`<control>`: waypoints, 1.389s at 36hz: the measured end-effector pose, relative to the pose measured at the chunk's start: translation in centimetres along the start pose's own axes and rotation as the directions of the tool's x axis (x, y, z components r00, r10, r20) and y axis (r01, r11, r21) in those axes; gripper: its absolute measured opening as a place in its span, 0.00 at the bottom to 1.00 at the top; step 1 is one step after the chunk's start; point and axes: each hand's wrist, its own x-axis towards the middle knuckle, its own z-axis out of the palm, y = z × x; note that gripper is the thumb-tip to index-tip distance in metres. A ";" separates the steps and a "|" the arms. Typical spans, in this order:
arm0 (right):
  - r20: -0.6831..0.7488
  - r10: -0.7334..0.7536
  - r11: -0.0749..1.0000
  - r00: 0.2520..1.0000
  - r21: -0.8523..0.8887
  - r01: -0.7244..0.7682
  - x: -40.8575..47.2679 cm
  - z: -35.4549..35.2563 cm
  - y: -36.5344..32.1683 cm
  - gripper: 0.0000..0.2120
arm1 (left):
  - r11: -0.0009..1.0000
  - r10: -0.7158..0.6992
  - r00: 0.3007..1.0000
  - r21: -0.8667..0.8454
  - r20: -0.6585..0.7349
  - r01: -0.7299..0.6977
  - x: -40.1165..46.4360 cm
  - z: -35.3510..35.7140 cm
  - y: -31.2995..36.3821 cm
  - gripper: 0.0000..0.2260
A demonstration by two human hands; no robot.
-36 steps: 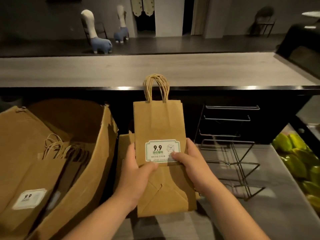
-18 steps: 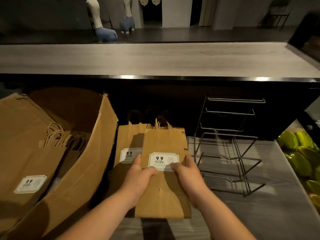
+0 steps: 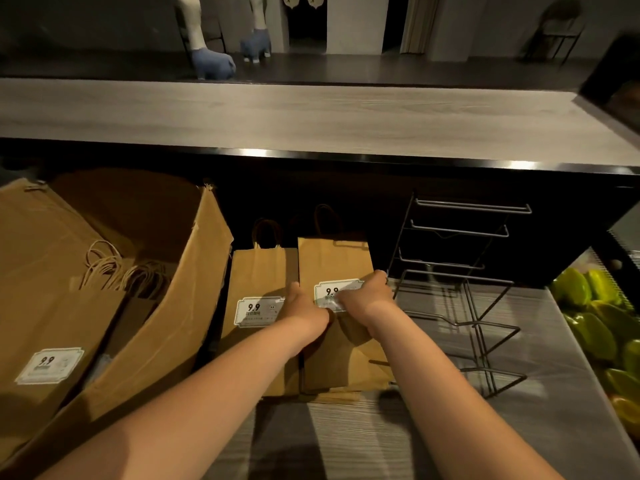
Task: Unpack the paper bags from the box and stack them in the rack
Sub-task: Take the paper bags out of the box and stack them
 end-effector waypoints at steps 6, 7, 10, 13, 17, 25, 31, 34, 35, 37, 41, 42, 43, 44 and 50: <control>-0.024 0.047 0.999 0.999 0.013 -0.046 0.3 1.1 1.0 0.41 | 0.999 -0.001 0.997 0.046 -0.079 0.005 0.6 0.6 0.0 0.23; -0.033 0.054 0.999 0.998 0.008 -0.054 0.3 1.4 1.1 0.43 | 0.997 -0.008 0.995 0.070 -0.099 0.015 0.8 0.7 0.0 0.24; -0.059 0.074 0.997 0.995 -0.020 -0.076 0.4 1.7 1.1 0.46 | 0.980 -0.033 0.987 0.190 -0.160 0.063 1.4 1.1 0.1 0.23; -0.064 0.076 0.995 0.995 -0.064 -0.080 0.5 1.9 1.2 0.47 | 0.965 -0.042 0.983 0.248 -0.178 0.086 1.8 1.4 0.0 0.22; -0.059 0.073 0.993 0.996 -0.087 -0.078 0.7 2.0 1.3 0.48 | 0.977 -0.047 0.987 0.200 -0.152 0.077 2.1 1.5 -0.4 0.21; -0.049 0.029 0.995 0.998 -0.091 -0.034 1.0 2.5 2.1 0.51 | 0.981 0.093 0.954 0.188 -0.286 -0.040 2.6 -0.5 -2.5 0.26; -0.046 0.010 0.996 0.999 -0.091 -0.015 1.1 3.2 2.0 0.48 | 0.939 0.150 0.979 0.331 -0.136 -0.098 3.1 -0.7 -4.6 0.31; -0.034 0.003 0.992 0.999 -0.124 -0.007 1.1 3.4 2.0 0.48 | 0.929 0.156 0.981 0.354 -0.117 -0.105 2.9 -0.2 -4.7 0.32; -0.032 0.000 0.992 0.999 -0.127 -0.005 1.1 3.4 2.0 0.48 | 0.929 0.152 0.982 0.354 -0.113 -0.103 2.9 -0.1 -4.6 0.33; -0.028 0.002 0.992 1.000 -0.126 -0.005 1.1 3.4 2.1 0.48 | 0.928 0.155 0.982 0.358 -0.110 -0.106 2.9 -0.2 -4.6 0.33; -0.041 -0.008 0.992 0.999 -0.123 0.002 1.0 3.4 2.1 0.48 | 0.912 0.179 0.979 0.389 -0.096 -0.128 2.7 -0.7 -4.6 0.33; -0.054 -0.023 0.992 0.998 -0.127 0.016 0.8 3.3 2.0 0.48 | 0.903 0.189 0.977 0.408 -0.103 -0.132 2.6 -0.8 -4.6 0.32; -0.070 -0.050 0.990 0.996 -0.134 0.040 0.7 3.2 2.0 0.47 | 0.894 0.205 0.972 0.425 -0.116 -0.138 2.5 -0.9 -4.6 0.32; -0.087 -0.093 0.986 0.992 -0.143 0.079 0.4 3.2 1.9 0.47 | 0.889 0.226 0.964 0.435 -0.138 -0.147 2.3 -1.0 -4.5 0.31; -0.152 -0.316 0.948 0.937 -0.098 0.304 -1.3 2.8 -1.3 0.35 | 0.973 0.227 0.951 0.086 -0.209 -0.214 1.4 -3.0 -2.3 0.19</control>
